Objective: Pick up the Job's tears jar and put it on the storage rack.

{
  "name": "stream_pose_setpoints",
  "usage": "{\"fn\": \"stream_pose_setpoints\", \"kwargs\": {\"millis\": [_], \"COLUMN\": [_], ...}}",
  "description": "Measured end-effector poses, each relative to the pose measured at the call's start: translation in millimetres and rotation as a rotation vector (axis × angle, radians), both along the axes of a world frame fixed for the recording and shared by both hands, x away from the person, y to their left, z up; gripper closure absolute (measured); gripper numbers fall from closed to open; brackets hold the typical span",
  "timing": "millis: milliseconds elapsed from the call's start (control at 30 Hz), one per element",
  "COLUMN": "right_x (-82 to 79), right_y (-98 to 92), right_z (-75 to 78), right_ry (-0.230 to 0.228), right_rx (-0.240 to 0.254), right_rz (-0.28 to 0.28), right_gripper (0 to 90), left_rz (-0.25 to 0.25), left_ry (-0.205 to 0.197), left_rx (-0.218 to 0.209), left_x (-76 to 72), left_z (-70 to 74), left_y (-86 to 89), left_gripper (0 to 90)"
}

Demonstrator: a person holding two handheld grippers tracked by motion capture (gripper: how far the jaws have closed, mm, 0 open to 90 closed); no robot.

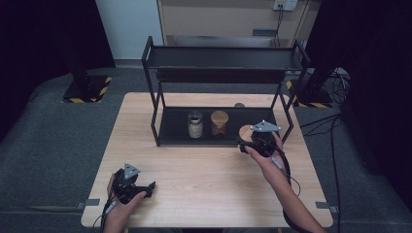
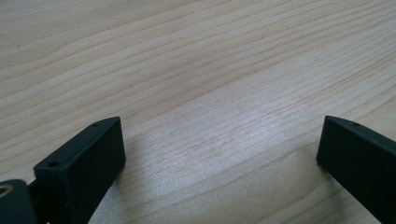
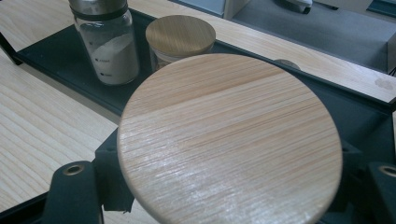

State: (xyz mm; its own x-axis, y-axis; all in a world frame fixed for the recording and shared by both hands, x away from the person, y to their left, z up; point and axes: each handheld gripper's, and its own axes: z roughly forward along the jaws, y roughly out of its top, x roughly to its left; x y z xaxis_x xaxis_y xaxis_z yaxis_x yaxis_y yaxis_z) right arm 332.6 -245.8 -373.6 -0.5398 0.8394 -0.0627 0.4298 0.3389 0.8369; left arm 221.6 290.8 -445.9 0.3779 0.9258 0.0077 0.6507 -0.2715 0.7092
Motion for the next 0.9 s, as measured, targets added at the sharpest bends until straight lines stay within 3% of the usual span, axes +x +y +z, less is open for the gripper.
{"fn": "stream_pose_setpoints", "kwargs": {"millis": [333,733,900], "right_x": [8.0,15.8,20.5], "right_y": [0.0,2.2,2.0], "right_z": [-1.1,-0.4,-1.8], "right_ry": [0.009,0.024,0.024], "right_rx": [0.006,0.008,0.030], "right_rz": [0.003,-0.024,-0.045], "right_gripper": [25.7,25.7,25.7], "left_rz": [0.007,0.011,0.013], "left_ry": [0.000,-0.001,-0.002], "left_rx": [0.001,0.001,0.001], "left_x": [0.2,-0.3,-0.5], "left_z": [0.0,-0.2,-0.3], "left_y": [-0.9,-1.6,-1.8], "left_gripper": [0.0,0.0,0.0]}}
